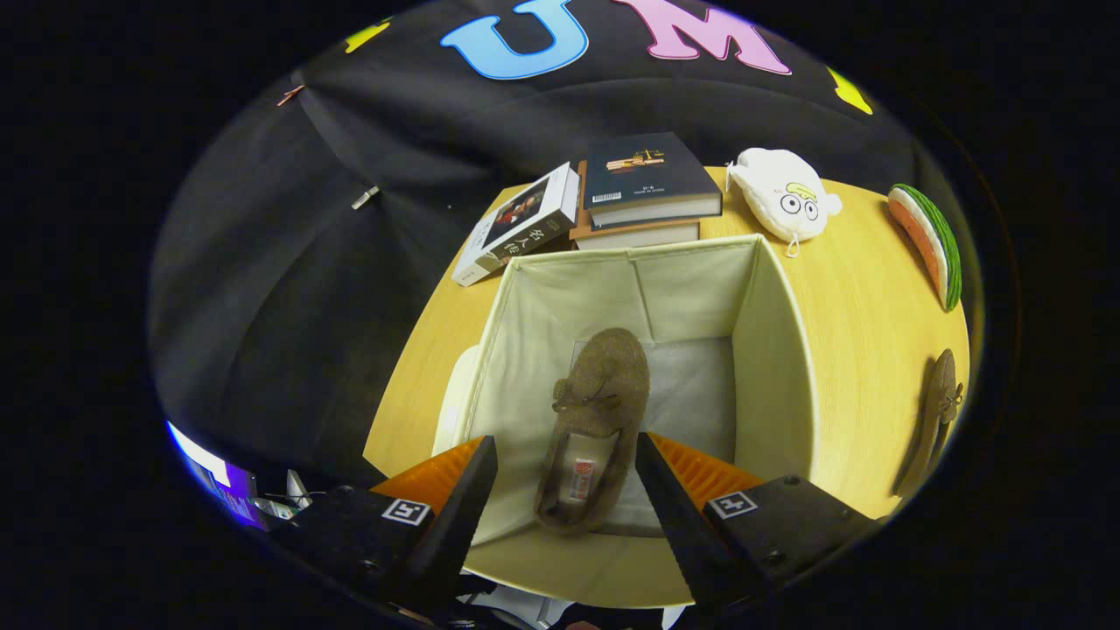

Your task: Open the storage box then place both shoes into the box .Put the left shoe in first, then the right shoe, with the right side of both shoes facing outward in a uniform manner.

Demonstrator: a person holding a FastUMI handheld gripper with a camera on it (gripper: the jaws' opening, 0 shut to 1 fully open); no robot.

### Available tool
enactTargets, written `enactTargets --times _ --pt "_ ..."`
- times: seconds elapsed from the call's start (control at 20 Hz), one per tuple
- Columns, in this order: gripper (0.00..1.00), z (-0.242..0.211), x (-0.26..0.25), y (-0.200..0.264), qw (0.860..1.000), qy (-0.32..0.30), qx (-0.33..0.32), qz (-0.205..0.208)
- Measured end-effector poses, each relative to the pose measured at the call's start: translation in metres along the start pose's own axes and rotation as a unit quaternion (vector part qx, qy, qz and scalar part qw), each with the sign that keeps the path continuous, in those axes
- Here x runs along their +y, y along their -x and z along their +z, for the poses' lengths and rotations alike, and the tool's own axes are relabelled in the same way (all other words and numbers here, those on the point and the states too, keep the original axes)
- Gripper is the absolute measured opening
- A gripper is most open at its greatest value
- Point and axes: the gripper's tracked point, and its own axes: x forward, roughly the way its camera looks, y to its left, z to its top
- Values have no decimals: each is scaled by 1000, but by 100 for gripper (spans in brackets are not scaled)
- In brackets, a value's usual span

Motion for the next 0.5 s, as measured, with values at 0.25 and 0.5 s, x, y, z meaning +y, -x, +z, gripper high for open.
enactTargets --times 0.25,0.5 --pt "98 51 -28 64 996 2 -90 6" --pt "98 87 -106 133 983 2 -174 -49"
